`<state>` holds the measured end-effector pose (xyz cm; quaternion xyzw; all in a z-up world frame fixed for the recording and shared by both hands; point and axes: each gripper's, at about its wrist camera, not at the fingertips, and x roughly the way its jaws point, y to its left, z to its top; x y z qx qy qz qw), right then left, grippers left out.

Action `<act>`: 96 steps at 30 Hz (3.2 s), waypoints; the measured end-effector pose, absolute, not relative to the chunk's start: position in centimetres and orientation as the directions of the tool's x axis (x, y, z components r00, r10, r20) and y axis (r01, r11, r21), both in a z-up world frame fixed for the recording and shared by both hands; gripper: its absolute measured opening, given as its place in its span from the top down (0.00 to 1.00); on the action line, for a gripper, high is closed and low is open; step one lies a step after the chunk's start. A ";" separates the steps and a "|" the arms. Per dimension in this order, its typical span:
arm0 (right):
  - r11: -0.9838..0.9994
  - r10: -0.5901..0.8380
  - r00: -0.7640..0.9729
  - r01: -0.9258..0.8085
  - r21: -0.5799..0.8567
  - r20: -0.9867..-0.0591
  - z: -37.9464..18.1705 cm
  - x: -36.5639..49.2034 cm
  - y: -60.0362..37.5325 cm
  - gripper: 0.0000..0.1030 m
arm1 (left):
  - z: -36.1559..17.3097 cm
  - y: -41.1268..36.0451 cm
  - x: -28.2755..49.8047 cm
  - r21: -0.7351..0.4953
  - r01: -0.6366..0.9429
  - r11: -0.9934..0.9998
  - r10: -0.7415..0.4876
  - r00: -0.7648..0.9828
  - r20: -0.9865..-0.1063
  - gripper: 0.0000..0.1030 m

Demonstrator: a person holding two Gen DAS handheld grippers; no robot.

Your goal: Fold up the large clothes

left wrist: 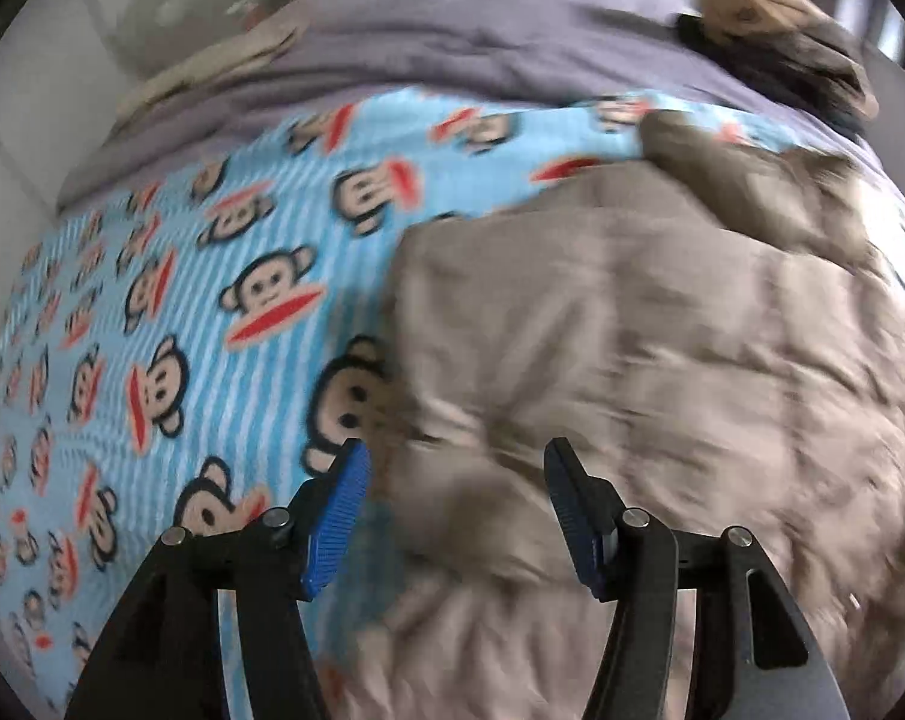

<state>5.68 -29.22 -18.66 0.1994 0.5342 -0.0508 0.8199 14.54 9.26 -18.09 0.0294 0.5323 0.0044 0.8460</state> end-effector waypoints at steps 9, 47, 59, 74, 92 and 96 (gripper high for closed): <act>0.808 0.212 0.438 0.424 0.409 -0.874 -18.2 -1.1 -35.0 0.52 | -15.4 -2.9 9.4 -0.012 0.254 0.967 -0.129 0.450 -0.884 0.04; 0.124 0.237 0.798 0.541 0.832 -0.554 -21.8 -0.4 -65.1 0.75 | -17.0 -17.1 9.8 0.031 0.265 0.964 -0.058 0.323 -0.945 0.04; 0.595 0.325 0.770 0.284 0.752 -0.548 -10.7 8.1 -52.8 0.90 | -16.3 -10.7 10.9 0.040 0.193 0.980 -0.034 0.369 -0.929 0.04; 0.952 0.306 0.427 -0.161 0.261 -0.851 -17.4 15.4 -19.2 0.90 | -16.9 1.6 12.6 0.055 -0.047 0.997 0.070 0.414 -0.907 0.04; 0.815 0.328 0.567 0.235 0.530 -0.755 -15.5 14.3 -29.6 0.90 | -17.0 4.9 14.1 -0.182 -0.068 0.981 -0.133 0.448 -0.884 0.04; 0.891 0.393 0.553 -0.030 0.453 -0.735 -13.3 14.5 -23.4 0.90 | -16.1 7.7 14.4 -0.357 -0.079 0.931 -0.279 0.477 -0.833 0.04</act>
